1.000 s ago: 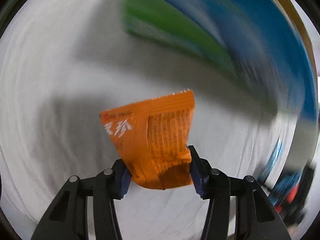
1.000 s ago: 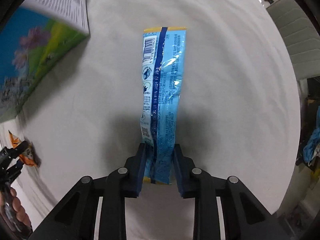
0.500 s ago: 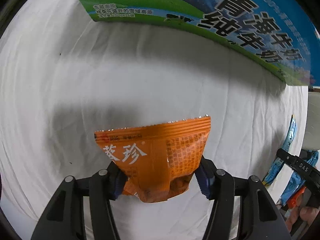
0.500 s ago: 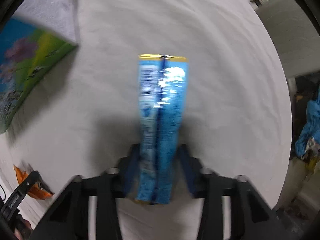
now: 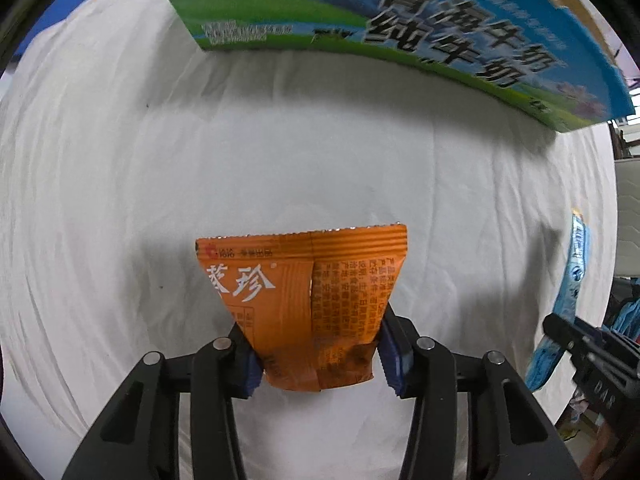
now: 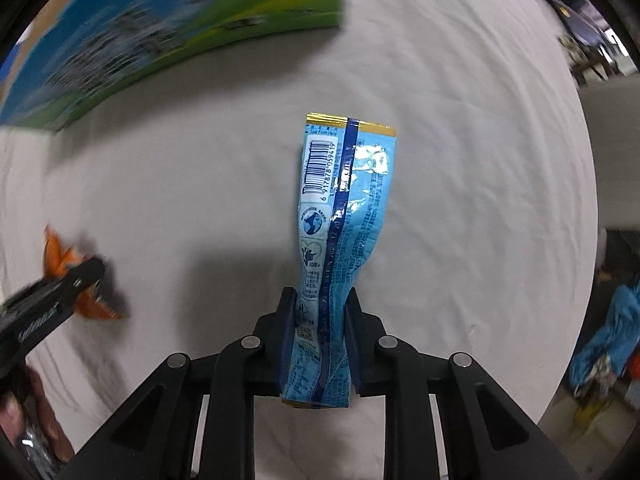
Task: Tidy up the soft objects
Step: 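Carry the orange bag and blue bar over the box with both tools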
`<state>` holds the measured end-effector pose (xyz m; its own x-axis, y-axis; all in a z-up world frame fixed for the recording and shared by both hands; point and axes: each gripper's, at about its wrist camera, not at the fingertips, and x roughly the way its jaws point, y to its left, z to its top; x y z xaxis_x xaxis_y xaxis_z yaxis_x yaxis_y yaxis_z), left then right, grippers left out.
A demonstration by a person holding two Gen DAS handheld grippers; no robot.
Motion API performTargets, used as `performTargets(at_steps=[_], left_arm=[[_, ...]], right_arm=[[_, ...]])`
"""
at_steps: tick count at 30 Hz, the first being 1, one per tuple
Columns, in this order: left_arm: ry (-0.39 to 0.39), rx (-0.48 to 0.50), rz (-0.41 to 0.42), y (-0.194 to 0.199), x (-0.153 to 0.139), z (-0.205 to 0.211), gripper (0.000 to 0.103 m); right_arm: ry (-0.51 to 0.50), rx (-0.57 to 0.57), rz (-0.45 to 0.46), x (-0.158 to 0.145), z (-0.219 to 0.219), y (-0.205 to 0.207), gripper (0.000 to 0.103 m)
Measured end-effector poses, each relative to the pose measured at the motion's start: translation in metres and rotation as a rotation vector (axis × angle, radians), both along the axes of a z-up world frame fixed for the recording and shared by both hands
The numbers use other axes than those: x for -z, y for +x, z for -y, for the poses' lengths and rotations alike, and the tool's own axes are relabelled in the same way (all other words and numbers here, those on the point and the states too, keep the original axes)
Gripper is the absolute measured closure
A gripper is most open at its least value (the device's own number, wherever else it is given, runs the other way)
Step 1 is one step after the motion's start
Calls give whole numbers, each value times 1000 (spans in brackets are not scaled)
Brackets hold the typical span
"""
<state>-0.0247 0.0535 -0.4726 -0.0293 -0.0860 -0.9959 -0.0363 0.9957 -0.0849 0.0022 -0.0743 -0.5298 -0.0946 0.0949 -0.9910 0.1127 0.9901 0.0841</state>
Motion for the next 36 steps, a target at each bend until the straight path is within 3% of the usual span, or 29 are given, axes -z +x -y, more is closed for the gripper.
performTargets(at_steps=[8,13,26,31,36], left_arm=[[-35,15,109,-19,-75,15,59],[-55,2,189,-19,-119,4,59],[-114,-22,269,-8,-163,-23,59],[-153,-2,300,12,-184,-24,59],[-181,21,332,64,-206,-32,59]], right_arm=[[78,-46,97,-49,-18,-15,80],[95,-75,156,-81,8,-11,80],[133,-97,254,-184,18,-28,80],[203,-93,288,-212,16,-6,80],[225,-117,355,-238,10,43,80]])
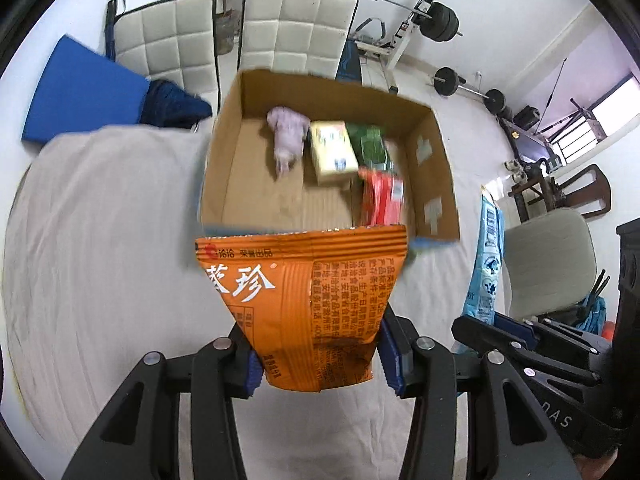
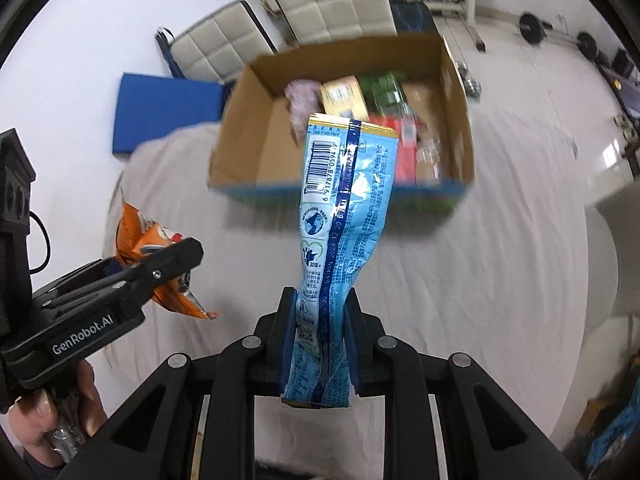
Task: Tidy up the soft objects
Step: 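Carry the orange bag and blue bar over the box with both tools, then open both tools to drop the orange bag and blue bar into the box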
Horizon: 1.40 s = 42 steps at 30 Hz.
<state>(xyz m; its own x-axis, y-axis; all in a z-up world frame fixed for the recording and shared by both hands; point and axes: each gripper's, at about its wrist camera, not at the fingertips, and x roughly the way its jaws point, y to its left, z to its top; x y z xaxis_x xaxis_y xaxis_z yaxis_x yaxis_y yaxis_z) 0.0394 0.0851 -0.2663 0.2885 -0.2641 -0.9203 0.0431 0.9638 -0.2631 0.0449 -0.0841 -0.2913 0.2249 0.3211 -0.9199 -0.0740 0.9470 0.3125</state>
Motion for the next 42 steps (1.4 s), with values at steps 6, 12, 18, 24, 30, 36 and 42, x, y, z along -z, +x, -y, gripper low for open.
performTargets(at_steps=[6,12,18,24,30,36,42], left_arm=[[8,5,1,71,-3,-11,59],[-35,26,-117,135,37,-18,59],[-41,38,-270,178,96,-22,59],[-29,38,-361,194,136,-22,59],[8,68,-418,200,159,-15,59],[12,101,-448,201,166,-8,54],[2,51,-407,203,153,-15,53]], right_arm=[[4,-29,23,-5,-19,76,80],[-34,-36,-11,20,-32,140,80],[-43,-34,-110,74,-38,182,80],[-40,-37,-183,125,-42,205,79],[-69,-66,-231,159,-47,216,78],[-83,-99,-287,174,-51,218,58],[-140,-56,-232,162,-40,212,34]])
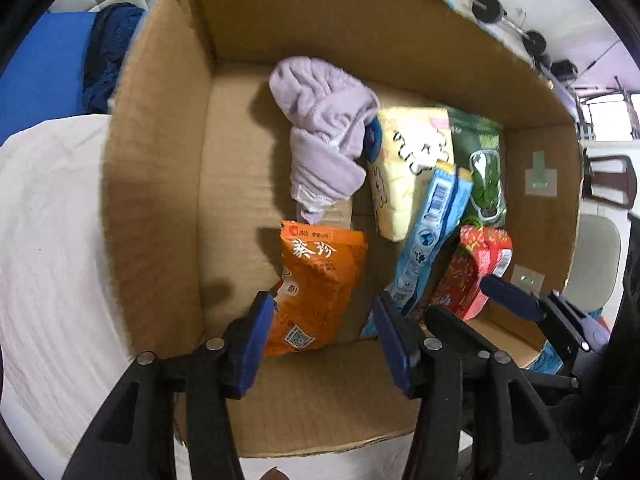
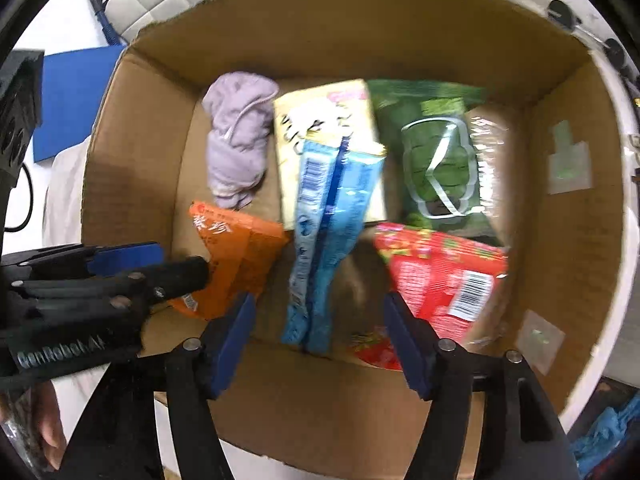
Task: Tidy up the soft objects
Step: 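Open both tools to drop the orange bag and blue bar into the box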
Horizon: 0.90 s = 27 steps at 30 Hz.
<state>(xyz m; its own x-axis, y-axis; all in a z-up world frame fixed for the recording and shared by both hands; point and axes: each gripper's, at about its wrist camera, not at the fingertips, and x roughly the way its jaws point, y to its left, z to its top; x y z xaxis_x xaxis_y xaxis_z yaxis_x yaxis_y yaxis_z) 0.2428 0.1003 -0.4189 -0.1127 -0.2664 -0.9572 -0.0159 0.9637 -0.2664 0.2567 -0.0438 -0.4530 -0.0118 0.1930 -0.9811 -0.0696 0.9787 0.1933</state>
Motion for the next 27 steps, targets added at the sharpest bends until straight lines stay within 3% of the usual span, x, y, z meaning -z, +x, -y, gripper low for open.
performTargets(at_steps=[6,7,8,9,11,13,15,27], left_arm=[[77,-41,142,-6,-29,-9,53],[84,-46,168,-7,-33,-9,53],[86,-51,191,-9,-34,-10,51],[92,-52,206,-11,-35,-11,36],[101,-46,232,-14,-37,-12,14],[117,-47,253,-17,-37,-11,12],[125,-45,264,-20,-36,-8,3],[130,-57,326,-44,-44,2,2]], right_arm=[[-105,6,45,-13,12,-13,32],[-131,14,58,-14,16,-16,27],[-157,30,67,-14,20,-19,13],[-164,50,80,-16,24,-22,3],[-174,84,106,-18,33,-26,0],[-189,105,117,-19,40,-22,0],[-201,120,124,-19,46,-25,0],[-216,166,154,-29,64,-35,0]])
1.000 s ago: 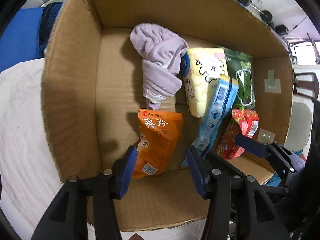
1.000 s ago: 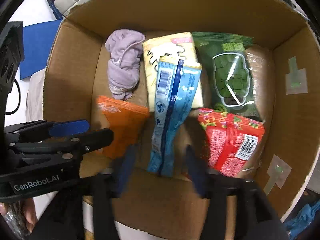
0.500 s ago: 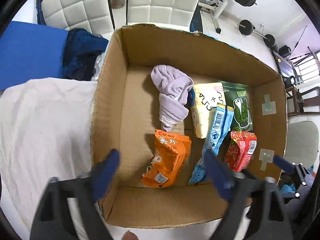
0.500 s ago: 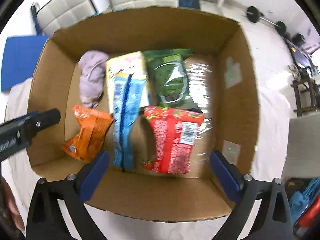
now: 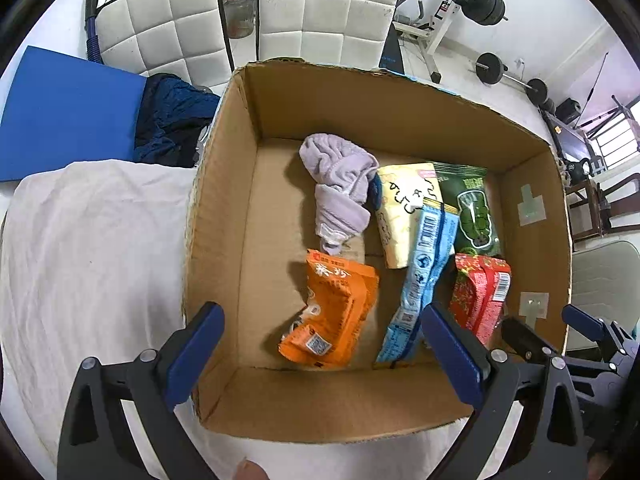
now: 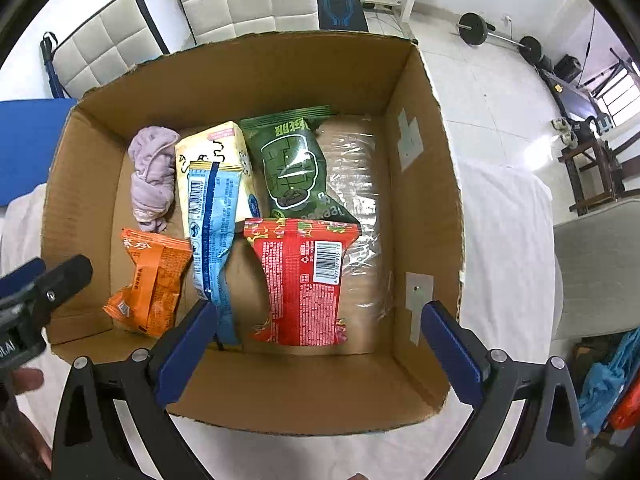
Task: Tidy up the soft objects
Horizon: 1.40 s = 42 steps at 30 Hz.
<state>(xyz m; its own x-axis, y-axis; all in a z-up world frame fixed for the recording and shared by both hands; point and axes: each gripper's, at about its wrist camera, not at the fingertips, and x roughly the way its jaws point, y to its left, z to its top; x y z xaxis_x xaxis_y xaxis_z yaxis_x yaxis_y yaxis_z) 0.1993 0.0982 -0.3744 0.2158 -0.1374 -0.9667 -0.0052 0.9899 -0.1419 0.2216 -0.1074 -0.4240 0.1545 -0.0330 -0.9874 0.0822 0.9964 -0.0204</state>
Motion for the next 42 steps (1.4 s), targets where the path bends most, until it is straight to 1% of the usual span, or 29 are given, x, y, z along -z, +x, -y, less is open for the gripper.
performTargets(at_steps=[4,6,10,12,13,16,18,21,23,27,30,32,34,36,39,42], left_arm=[[6,-5,27,-8,-15,2,2],[1,-4,63,-16,-31,3,2],[19,-6,135,-39,-67,4,2],[79,-12,183,-55,-89,4,2],[93,-8,227,-66,-102,5,2],[113,-3,282,-94,-131,5,2],[91,-8,311,-116,-151,2,2],[93,-14,321,-149,-182,0,2],[83,-6,338,-167,-198,1,2],[69,9,377,-204,-234,8,2],[47,11,365,-225,-251,11,2],[28,-2,353,-239,-258,8,2],[21,-23,356,-252,-267,5,2],[23,-33,367,-262,-273,4,2],[6,-34,367,-276,-284,2,2],[11,-29,383,-287,-292,3,2]], right_arm=[[8,-6,18,-20,-3,-6,0],[21,-8,32,-34,-3,-11,0],[42,-17,78,-64,-3,-31,0],[8,-14,129,-84,-2,-47,0],[5,-8,154,-94,0,-57,0],[17,5,209,-126,5,-91,0],[43,6,236,-148,8,-116,0],[40,36,286,-185,16,-160,0],[45,45,301,-205,19,-181,0],[48,37,349,-249,21,-226,0],[43,23,383,-278,20,-252,0],[32,21,395,-292,18,-267,0],[43,12,393,-304,17,-281,0],[55,9,394,-313,13,-297,0],[52,-7,397,-326,7,-320,0],[56,-15,400,-334,4,-333,0]])
